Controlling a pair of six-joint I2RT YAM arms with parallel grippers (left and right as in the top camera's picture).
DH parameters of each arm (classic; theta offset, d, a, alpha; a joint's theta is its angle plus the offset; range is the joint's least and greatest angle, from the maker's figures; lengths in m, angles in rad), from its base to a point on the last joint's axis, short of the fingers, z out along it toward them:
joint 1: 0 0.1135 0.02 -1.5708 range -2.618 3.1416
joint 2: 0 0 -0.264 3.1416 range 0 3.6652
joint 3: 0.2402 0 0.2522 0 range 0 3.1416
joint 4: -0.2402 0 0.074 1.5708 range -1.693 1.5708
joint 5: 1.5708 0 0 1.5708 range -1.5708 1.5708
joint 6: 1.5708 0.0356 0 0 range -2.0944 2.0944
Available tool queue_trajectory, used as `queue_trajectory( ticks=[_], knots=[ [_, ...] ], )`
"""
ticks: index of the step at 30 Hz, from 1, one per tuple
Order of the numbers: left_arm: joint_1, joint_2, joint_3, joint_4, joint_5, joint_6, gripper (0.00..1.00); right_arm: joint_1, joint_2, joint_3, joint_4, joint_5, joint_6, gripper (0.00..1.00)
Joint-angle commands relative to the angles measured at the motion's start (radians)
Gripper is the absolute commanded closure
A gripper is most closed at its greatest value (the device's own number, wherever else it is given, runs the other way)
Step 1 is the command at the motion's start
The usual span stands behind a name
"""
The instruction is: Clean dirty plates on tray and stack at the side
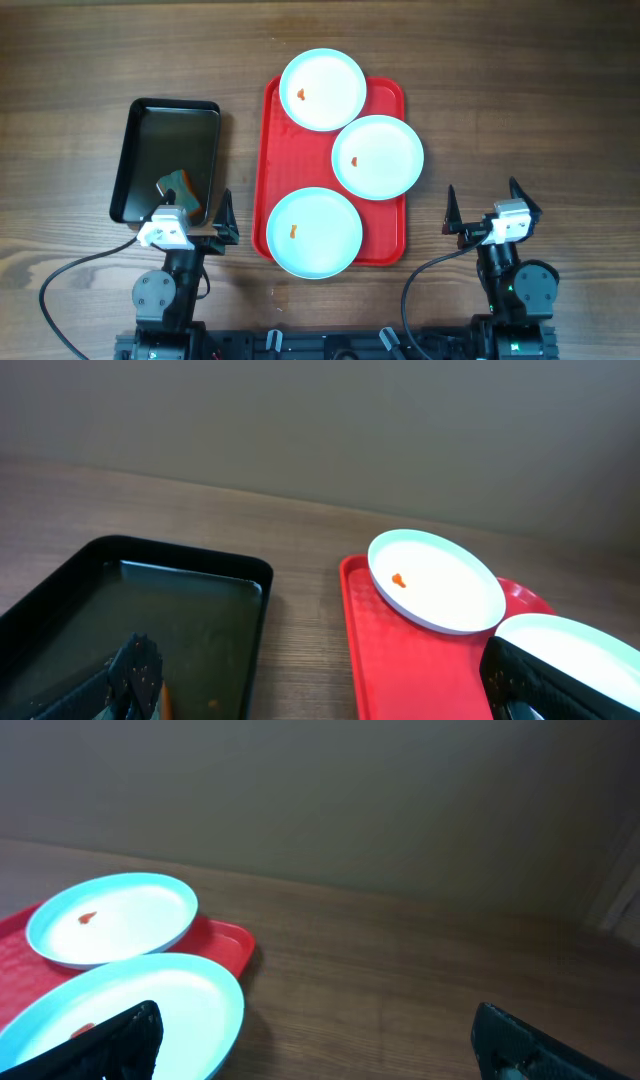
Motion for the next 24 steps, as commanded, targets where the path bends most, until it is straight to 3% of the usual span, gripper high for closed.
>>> queue_trajectory(
  ticks=[1,6,10,13,18,24],
  knots=[
    [0.000,0.004,0.000,-0.011,0.017,0.008,0.00,0.001,-0.003,-0.001,0.005,-0.028,-0.009,0.00],
    [0.000,0.004,0.000,0.017,0.109,0.008,0.00,0.001,-0.003,-0.001,0.040,-0.263,0.159,0.00],
    [0.000,0.004,0.009,0.184,0.169,0.008,0.00,0.001,-0.003,0.020,0.052,-0.338,0.274,0.00],
    [0.000,0.008,0.065,0.239,0.134,0.008,0.00,0.001,-0.003,0.089,0.051,-0.379,0.267,0.00],
    [0.000,0.111,0.262,0.119,0.132,0.008,0.00,0.001,0.048,0.282,0.001,-0.409,0.267,0.00],
    [0.000,0.451,0.647,-0.200,0.164,0.008,0.00,0.001,0.355,0.613,-0.254,-0.480,0.267,0.00]
  ],
)
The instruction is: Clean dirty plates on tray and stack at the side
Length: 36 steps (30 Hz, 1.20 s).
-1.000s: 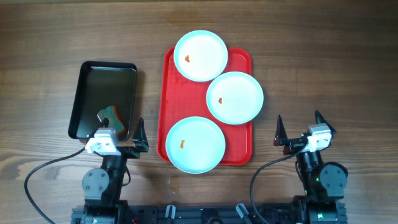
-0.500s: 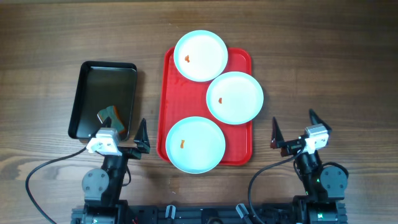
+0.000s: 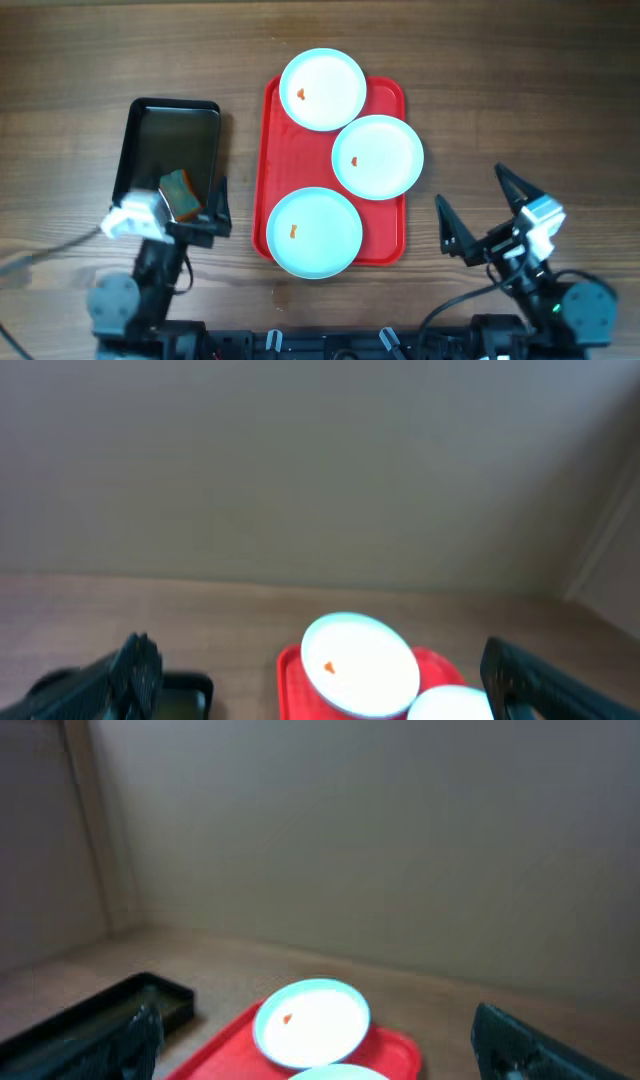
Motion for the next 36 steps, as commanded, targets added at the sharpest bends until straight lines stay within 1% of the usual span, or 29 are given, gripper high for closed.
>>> queue_trajectory(
  ticks=[1,4,5,7,9,11,12,13,14,17,19,20,22,23,24,26,27,28,29,31,32,36],
  knots=[
    [0.000,0.275,0.300,-0.221,0.068,0.008,0.00,0.001,0.249,0.213,-0.133,-0.095,0.020,0.00],
    [0.000,0.472,0.525,-0.440,0.127,0.005,0.00,0.002,0.469,0.419,-0.311,-0.142,0.027,0.00],
    [0.000,0.536,0.600,-0.514,0.129,-0.015,0.00,0.002,0.523,0.471,-0.359,-0.145,0.035,0.00],
    [0.000,0.636,0.717,-0.628,0.129,-0.042,0.00,0.002,0.652,0.592,-0.473,-0.148,0.057,0.00],
    [0.000,0.740,0.822,-0.729,0.129,-0.043,0.00,0.001,0.759,0.681,-0.539,-0.164,0.075,0.00],
    [0.000,0.816,0.875,-0.790,0.129,-0.040,0.00,0.001,0.848,0.728,-0.531,-0.175,0.143,0.00],
    [0.000,0.834,0.880,-0.798,0.129,-0.040,0.00,0.001,0.871,0.732,-0.520,-0.192,0.201,0.00],
    [0.000,0.857,0.880,-0.806,0.134,-0.043,0.00,0.001,0.905,0.731,-0.520,-0.230,0.307,0.00],
    [0.000,0.872,0.880,-0.813,0.142,-0.044,0.00,0.001,0.930,0.731,-0.522,-0.264,0.332,0.00],
    [0.001,0.906,0.880,-0.839,0.143,-0.042,0.00,0.002,0.996,0.731,-0.499,-0.394,0.218,0.00],
    [0.001,0.923,0.880,-0.848,0.143,-0.040,0.00,0.008,1.031,0.731,-0.513,-0.396,0.187,0.00],
    [0.001,0.935,0.880,-0.854,0.143,-0.039,0.00,0.022,1.055,0.731,-0.538,-0.354,0.148,0.00],
    [0.001,0.950,0.880,-0.861,0.144,-0.040,0.00,0.051,1.076,0.731,-0.582,-0.244,0.116,0.00],
    [0.001,0.956,0.880,-0.866,0.144,-0.040,0.00,0.085,1.091,0.731,-0.633,-0.091,0.122,0.00],
    [0.001,0.959,0.880,-0.872,0.144,-0.040,0.00,0.106,1.098,0.730,-0.660,-0.011,0.123,0.00],
    [0.000,0.959,0.880,-0.886,0.142,-0.035,0.00,0.159,1.115,0.730,-0.716,0.156,0.139,0.06],
    [0.002,0.958,0.880,-0.893,0.129,-0.037,0.05,0.185,1.123,0.730,-0.734,0.210,0.154,0.06],
    [0.005,0.954,0.880,-0.904,0.111,-0.037,0.06,0.203,1.128,0.730,-0.743,0.233,0.154,0.06],
    [0.013,0.952,0.880,-0.917,0.080,-0.048,0.00,0.232,1.135,0.729,-0.749,0.256,0.154,0.06],
    [0.042,0.950,0.880,-0.944,-0.003,-0.129,0.00,0.269,1.141,0.729,-0.749,0.260,0.155,0.06],
    [0.070,0.950,0.880,-0.955,-0.024,-0.150,0.00,0.288,1.141,0.728,-0.741,0.261,0.157,0.06],
    [0.156,0.958,0.875,-0.970,-0.046,-0.142,0.00,0.318,1.143,0.723,-0.690,0.261,0.152,0.06]
  ],
)
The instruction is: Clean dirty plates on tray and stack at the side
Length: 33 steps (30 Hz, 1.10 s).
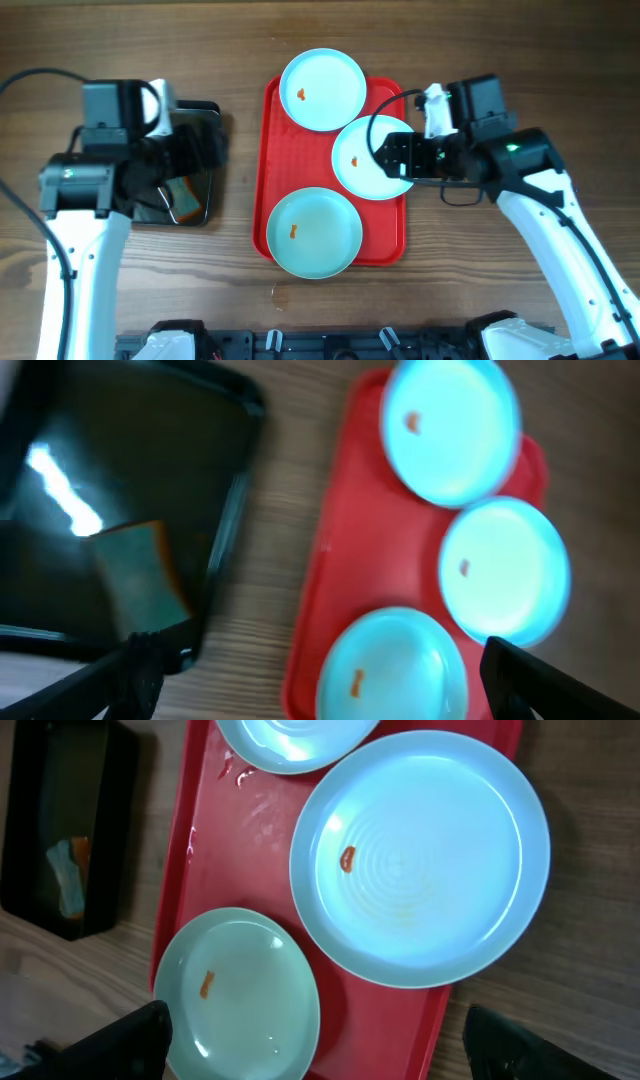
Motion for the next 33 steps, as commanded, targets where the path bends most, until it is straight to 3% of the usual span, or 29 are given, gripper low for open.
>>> queue_trajectory(
  ticks=[1,4,8,12,17,20,24,25,29,30,33],
  knots=[
    [0.088,0.003,0.007,-0.018,-0.098,-0.040,0.00,0.020,0.004,0.006,0.043,0.068,0.013,0.07],
    [0.141,0.014,-0.046,-0.009,-0.201,-0.039,0.00,0.020,0.008,-0.001,0.055,0.067,0.032,0.10],
    [0.171,0.056,-0.148,0.036,-0.228,-0.040,0.05,0.020,0.009,-0.001,0.063,0.065,0.050,0.11],
    [0.171,0.143,-0.247,0.154,-0.250,-0.040,0.23,0.020,0.009,-0.001,0.061,0.064,0.050,0.11],
    [0.171,0.302,-0.297,0.239,-0.249,-0.045,0.24,0.020,0.009,-0.001,0.050,0.064,0.051,0.11],
    [0.171,0.405,-0.299,0.298,-0.239,-0.047,0.46,0.020,0.009,-0.001,0.050,0.064,0.051,0.11],
    [0.171,0.525,-0.299,0.364,-0.184,-0.047,0.89,0.020,0.009,-0.001,0.050,0.064,0.051,0.11],
    [0.170,0.555,-0.299,0.377,-0.171,-0.047,0.96,0.020,0.009,-0.001,0.050,0.064,0.051,0.11],
    [0.170,0.642,-0.299,0.417,-0.152,-0.047,0.89,0.020,0.009,-0.001,0.047,0.064,0.051,0.11],
    [0.170,0.653,-0.299,0.425,-0.150,-0.047,0.96,0.020,0.009,-0.001,0.047,0.064,0.051,0.11],
    [0.171,0.647,-0.286,0.429,-0.132,-0.017,0.96,0.020,0.009,-0.001,0.047,0.064,0.051,0.11]
  ],
)
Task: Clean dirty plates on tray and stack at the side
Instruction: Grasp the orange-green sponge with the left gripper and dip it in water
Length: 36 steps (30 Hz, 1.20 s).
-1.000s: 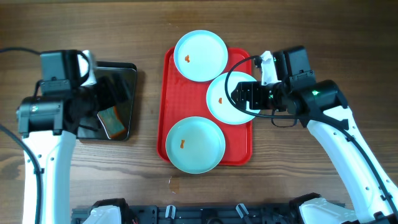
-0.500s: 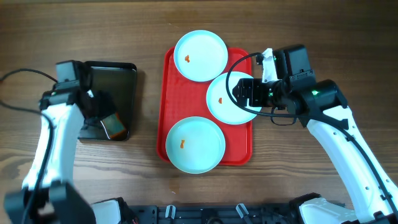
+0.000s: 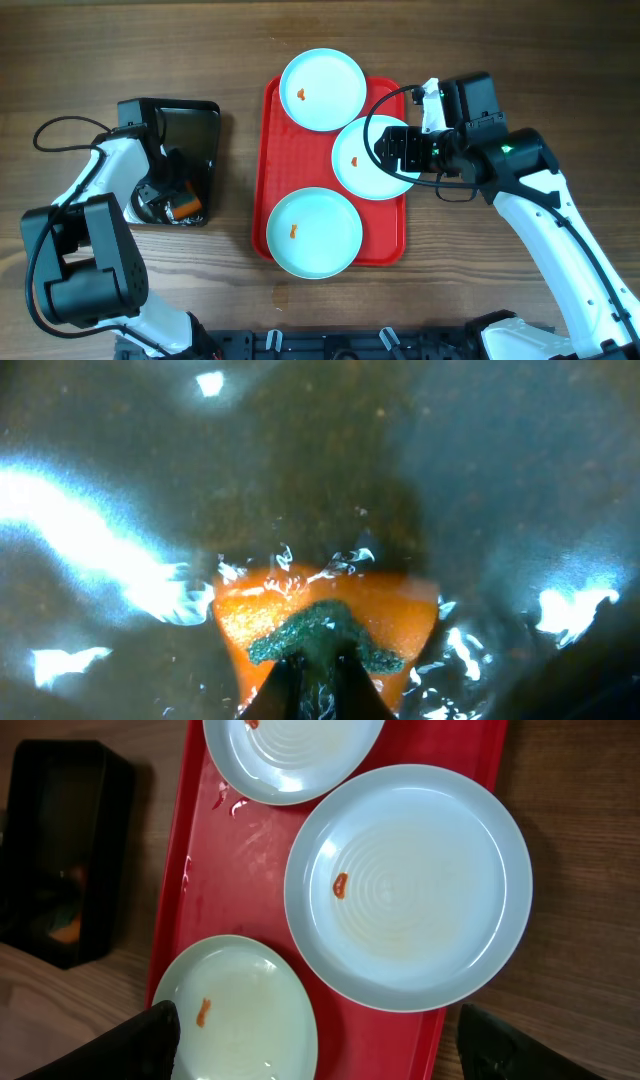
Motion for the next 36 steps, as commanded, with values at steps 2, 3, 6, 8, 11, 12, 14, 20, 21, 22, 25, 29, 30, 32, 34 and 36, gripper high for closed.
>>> queue_trajectory(
  ticks=[2,3,6,8,11,12,14,20,21,22,25,29,30,32,34,36],
  knots=[
    [0.001,0.061,0.023,0.013,0.086,0.091,0.96,0.004,0.008,-0.001,-0.004,0.017,0.008,0.11],
    [0.001,0.048,0.048,-0.007,0.086,0.108,0.96,0.004,0.008,-0.001,-0.004,0.017,0.008,0.11],
    [0.001,0.005,0.117,-0.057,0.078,0.112,0.96,0.004,0.008,-0.001,-0.007,0.017,0.008,0.11],
    [0.001,-0.024,0.153,-0.071,0.079,0.112,0.96,0.004,0.008,-0.001,-0.013,0.017,0.008,0.11],
    [0.001,-0.066,0.165,-0.071,0.079,0.111,0.62,0.004,0.008,-0.001,-0.016,0.017,0.008,0.11],
    [0.001,-0.074,0.165,-0.082,0.079,0.111,0.54,0.004,0.008,-0.001,-0.016,0.017,0.008,0.11],
    [0.000,-0.074,0.165,-0.119,0.079,0.111,0.47,0.004,0.008,-0.001,-0.015,0.017,0.008,0.11],
    [0.000,-0.060,0.093,-0.155,0.079,0.110,0.40,0.004,0.008,-0.001,-0.014,0.017,0.015,0.11],
    [0.000,-0.060,0.075,-0.141,0.079,0.110,0.40,0.004,0.008,-0.001,-0.014,0.017,0.015,0.11],
    [0.000,-0.060,0.037,-0.105,0.079,0.110,0.44,0.004,0.008,-0.001,-0.014,0.017,0.015,0.11],
    [0.000,-0.060,-0.058,0.000,0.080,0.109,0.69,0.004,0.008,-0.001,-0.015,0.016,0.015,0.11],
    [0.000,-0.060,-0.135,0.095,0.080,0.107,0.96,0.004,0.008,-0.001,-0.015,0.017,0.015,0.11],
    [0.000,-0.060,-0.138,0.098,0.080,0.107,0.96,0.004,0.008,-0.001,-0.015,0.017,0.016,0.11],
    [0.000,-0.064,-0.134,0.091,0.084,0.108,0.96,0.004,0.008,-0.001,-0.015,0.016,0.016,0.11],
    [0.000,-0.083,-0.097,0.042,0.086,0.112,0.96,0.004,0.008,-0.001,-0.015,0.016,0.016,0.11],
    [0.001,-0.106,-0.043,-0.015,0.087,0.112,0.96,0.004,0.008,-0.001,-0.015,0.012,0.015,0.11]
  ],
)
